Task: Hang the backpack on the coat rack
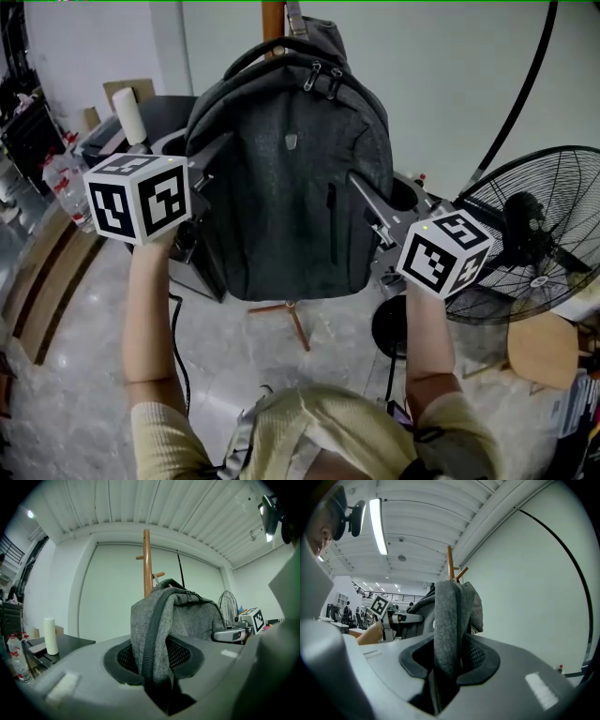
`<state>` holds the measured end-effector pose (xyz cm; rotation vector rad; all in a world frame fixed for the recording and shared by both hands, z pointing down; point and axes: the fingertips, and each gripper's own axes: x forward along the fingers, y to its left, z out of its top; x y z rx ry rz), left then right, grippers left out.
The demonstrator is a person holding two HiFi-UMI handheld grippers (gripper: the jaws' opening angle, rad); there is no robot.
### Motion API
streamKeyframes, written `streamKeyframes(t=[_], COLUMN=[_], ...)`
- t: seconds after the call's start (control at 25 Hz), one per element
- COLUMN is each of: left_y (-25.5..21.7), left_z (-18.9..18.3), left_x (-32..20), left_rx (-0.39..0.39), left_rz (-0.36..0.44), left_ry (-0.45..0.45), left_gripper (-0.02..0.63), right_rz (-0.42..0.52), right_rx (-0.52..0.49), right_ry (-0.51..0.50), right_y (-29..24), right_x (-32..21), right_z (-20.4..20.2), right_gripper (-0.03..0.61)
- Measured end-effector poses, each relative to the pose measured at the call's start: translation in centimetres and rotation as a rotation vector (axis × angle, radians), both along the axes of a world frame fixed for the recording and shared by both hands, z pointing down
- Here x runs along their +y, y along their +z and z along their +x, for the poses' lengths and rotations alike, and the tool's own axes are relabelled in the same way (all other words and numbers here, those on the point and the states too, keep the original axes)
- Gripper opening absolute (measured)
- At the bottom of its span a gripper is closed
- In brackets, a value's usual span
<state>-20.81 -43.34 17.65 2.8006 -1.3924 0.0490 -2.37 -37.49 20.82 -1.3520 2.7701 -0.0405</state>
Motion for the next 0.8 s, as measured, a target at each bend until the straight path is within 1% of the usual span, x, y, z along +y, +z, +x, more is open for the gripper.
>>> streamKeyframes(t=[0.28, 0.8], left_y=[0.6, 1.2], left_z=[0.2, 0.4], left_x=[-0.5, -0.7], left_rx=[0.006, 0.059], left_rz=[-0.011, -0.019], left_ry=[-0.016, 0.011], left_gripper=[0.114, 0.103], right_rz=[-0.014, -0.015], right_rx=[0.014, 0.034], right_ry=[0.013, 0.029], right_y=[0.4, 0.5], right_x=[-0.7, -1.2], right_z=[0.2, 0.8], right_gripper=[0.115, 0.116])
